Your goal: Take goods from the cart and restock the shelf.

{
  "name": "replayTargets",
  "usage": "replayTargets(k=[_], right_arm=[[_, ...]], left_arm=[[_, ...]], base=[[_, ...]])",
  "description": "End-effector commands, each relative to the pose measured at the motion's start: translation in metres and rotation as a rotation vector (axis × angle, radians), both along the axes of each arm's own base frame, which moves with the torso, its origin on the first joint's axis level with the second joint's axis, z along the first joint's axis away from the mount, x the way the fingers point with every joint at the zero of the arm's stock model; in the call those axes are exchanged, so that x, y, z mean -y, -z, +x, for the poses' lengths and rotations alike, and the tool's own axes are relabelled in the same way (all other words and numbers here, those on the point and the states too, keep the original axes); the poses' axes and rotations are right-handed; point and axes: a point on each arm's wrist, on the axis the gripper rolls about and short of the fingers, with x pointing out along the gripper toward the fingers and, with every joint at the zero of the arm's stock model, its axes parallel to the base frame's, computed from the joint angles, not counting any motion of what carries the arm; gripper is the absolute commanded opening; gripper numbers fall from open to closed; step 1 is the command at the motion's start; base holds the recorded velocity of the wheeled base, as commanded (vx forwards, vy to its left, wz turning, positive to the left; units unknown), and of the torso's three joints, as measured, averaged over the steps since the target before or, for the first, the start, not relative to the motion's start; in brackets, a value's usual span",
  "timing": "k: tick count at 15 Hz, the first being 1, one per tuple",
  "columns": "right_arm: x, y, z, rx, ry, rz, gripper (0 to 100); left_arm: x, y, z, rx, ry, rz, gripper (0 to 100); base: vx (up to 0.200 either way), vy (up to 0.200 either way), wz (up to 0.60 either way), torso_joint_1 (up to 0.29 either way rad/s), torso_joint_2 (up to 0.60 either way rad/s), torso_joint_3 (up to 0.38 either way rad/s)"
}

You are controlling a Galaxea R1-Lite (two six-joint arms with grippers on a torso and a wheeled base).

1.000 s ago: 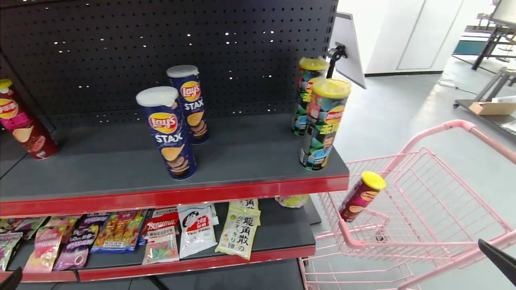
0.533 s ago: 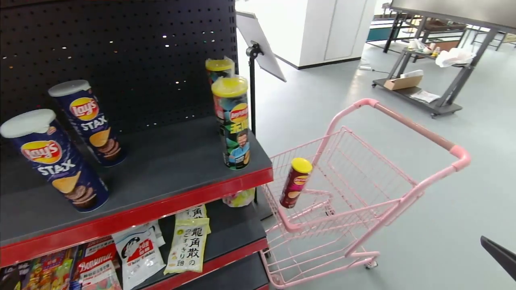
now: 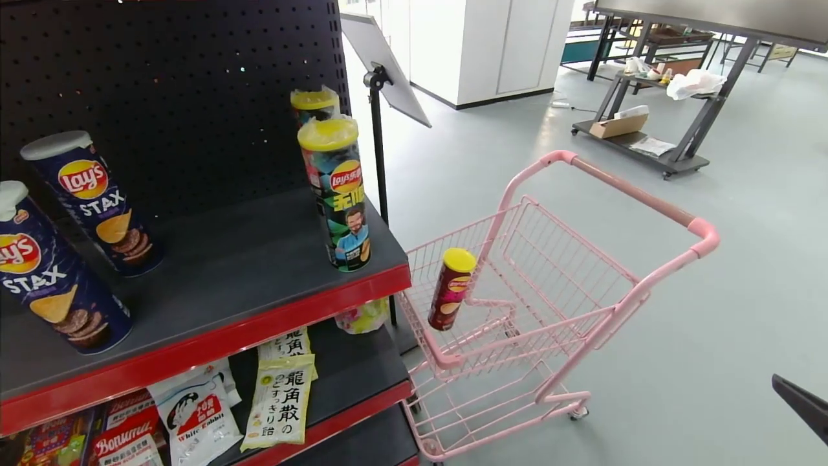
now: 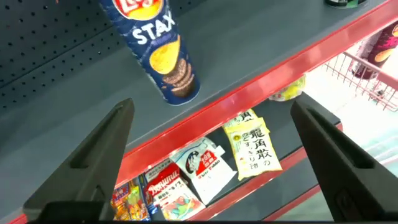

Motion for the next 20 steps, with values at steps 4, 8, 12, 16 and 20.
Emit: replayTargets(k=[4, 8, 12, 16, 20], right_arm=[[0.001, 0.003, 0.01, -0.057, -0.011, 0.009, 100], [0.004, 0.004, 0.021, -0.101, -0.015, 0.011, 100], [0.001, 0.005, 0.031, -0.139, -0.057, 0.012, 100], [0.007, -0.001, 0.077, -0.197, -0.06, 0.019, 100], [-0.031, -0.023, 0.151, -0.085, -0.227, 0.161, 100]], left_arm=[[0.0, -0.001, 0.0, 0.003, -0.001, -0.001, 100], [0.0, -0.002, 0.0, 0.003, -0.001, 0.001, 100], [0.0, -0.002, 0.0, 0.003, 0.001, 0.013, 100], [0.0, -0.002, 0.001, -0.004, 0.002, 0.027, 100], [0.001, -0.003, 0.001, -0.003, 0.047, 0.019, 100]], base=[[0.0, 0.0, 0.0, -0.144, 0.36, 0.206], [0.0, 0.0, 0.0, -0.16, 0.39, 0.239], [0.0, 0.0, 0.0, -0.205, 0.52, 0.32], [0.0, 0.0, 0.0, -0.144, 0.4, 0.251], [0.0, 0.0, 0.0, -0.012, 0.04, 0.03]])
